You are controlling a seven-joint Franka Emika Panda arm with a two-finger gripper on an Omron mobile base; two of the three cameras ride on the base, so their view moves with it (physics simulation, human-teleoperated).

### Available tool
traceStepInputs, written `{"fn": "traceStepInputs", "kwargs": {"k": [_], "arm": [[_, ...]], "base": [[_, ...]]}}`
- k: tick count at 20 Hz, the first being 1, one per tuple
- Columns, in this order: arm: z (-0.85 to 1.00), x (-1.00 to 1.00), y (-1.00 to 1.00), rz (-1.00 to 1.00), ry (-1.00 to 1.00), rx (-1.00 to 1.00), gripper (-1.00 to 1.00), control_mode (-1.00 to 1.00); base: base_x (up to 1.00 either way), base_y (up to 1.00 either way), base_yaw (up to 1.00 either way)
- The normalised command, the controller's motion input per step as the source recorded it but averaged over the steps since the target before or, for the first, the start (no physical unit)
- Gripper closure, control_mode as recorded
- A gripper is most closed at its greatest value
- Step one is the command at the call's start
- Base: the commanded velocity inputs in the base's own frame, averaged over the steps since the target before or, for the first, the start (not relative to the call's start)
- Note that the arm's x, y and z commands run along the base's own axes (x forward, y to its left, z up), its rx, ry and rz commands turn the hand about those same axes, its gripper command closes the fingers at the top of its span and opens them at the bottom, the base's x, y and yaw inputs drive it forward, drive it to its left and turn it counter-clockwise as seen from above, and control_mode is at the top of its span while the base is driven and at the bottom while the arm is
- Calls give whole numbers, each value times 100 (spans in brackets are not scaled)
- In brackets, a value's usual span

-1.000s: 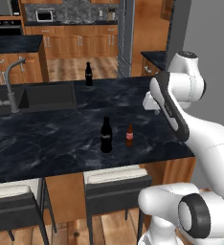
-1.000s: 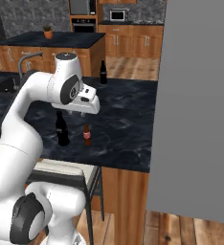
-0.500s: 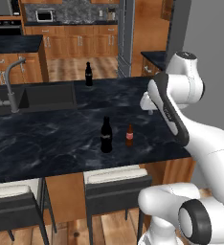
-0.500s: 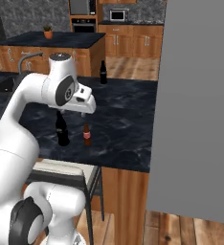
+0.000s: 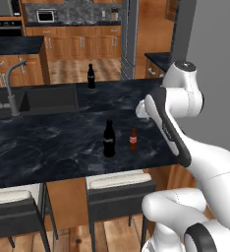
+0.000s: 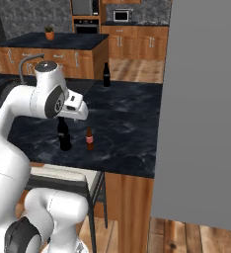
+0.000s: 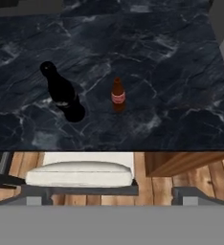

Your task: Place the large bottle from the dining counter next to the other large bottle outside the sink, and place the small bottle from the dining counter next to the other small bottle inside the sink.

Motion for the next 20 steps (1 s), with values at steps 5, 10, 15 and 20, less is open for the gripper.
{"fn": "traceStepInputs", "kwargs": {"k": [5,10,15,20], "arm": [[-12,0,33,2,-2,1,-100,-100],[-15,0,39,4,0,1,-100,-100],[-15,0,41,3,-2,0,-100,-100],[-15,0,35,3,-8,0,-100,-100]], "base": [[0,0,0],[0,0,0],[0,0,0],[0,0,0]]}}
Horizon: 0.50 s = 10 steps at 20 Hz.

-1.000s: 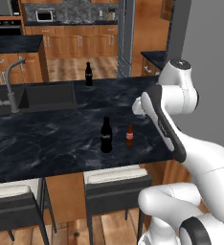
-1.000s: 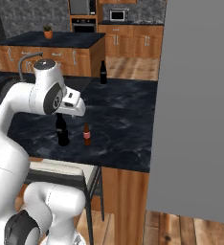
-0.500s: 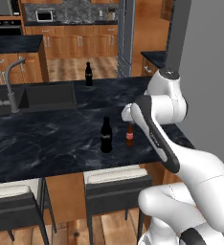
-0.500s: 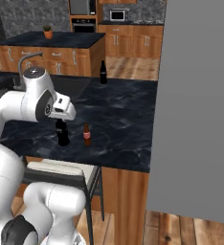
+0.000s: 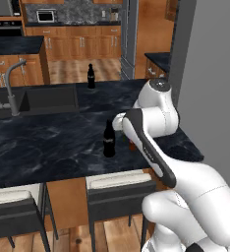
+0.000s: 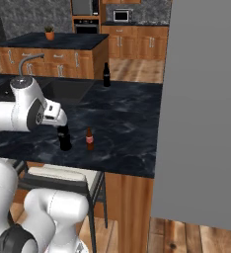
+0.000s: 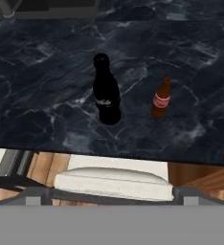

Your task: Place the large bottle from the dining counter next to the other large bottle outside the sink, and place the small bottle from the dining counter next to the other small bottle inside the sink.

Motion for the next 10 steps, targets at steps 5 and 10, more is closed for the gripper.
{"fn": "traceStepInputs", "kwargs": {"k": [5,10], "arm": [[-16,0,19,2,-10,0,-100,-100],[-13,0,2,0,-8,0,-100,-100]], "base": [[0,0,0],[0,0,0]]}}
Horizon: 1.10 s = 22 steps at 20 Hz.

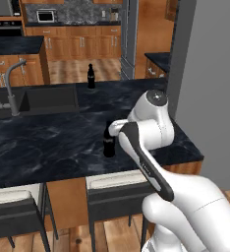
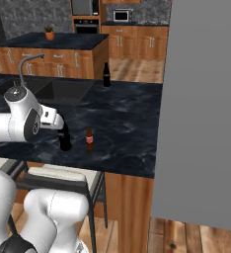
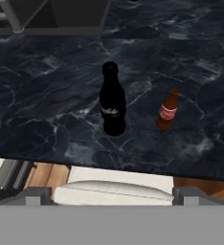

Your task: Place the large bottle from the dining counter next to the other large bottle outside the sink, and place the small bottle from the dining counter next to the other small bottle inside the sink.

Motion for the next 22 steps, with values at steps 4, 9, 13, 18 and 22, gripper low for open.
{"fn": "traceStepInputs", "kwargs": {"k": [4,9,13,18,22], "arm": [[-7,1,0,0,-3,0,-100,-100],[-4,6,0,0,-2,0,-100,-100],[-6,13,0,0,-1,0,-100,-100],[-5,21,0,0,0,0,-100,-100],[-5,20,0,0,0,0,-100,-100]], "base": [[0,0,0],[0,0,0],[0,0,0],[0,0,0],[0,0,0]]}}
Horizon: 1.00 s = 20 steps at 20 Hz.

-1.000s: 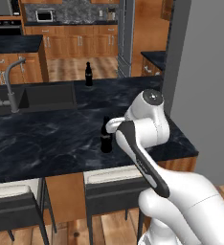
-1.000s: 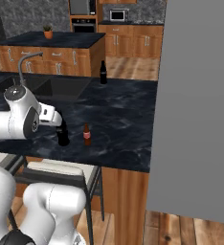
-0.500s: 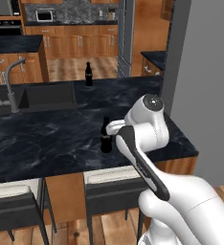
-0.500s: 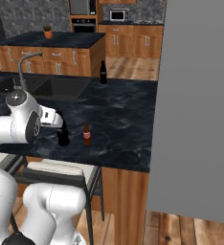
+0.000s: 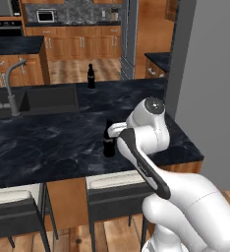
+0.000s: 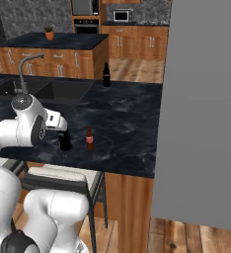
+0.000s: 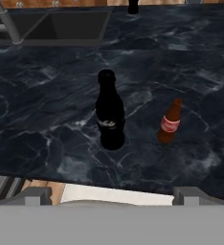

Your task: Place the large bottle from the dining counter next to the other large bottle outside the sink, and place the small bottle from the dining counter next to the other small bottle inside the sink.

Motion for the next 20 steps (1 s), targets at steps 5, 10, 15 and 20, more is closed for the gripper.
{"fn": "traceStepInputs", "kwargs": {"k": [5,10,15,20], "arm": [[-9,23,6,0,0,0,-100,-100],[-9,21,11,0,0,0,-100,-100],[-7,17,12,0,0,0,-100,-100],[-13,20,6,0,0,0,-100,-100]], "base": [[0,0,0],[0,0,0],[0,0,0],[0,0,0]]}}
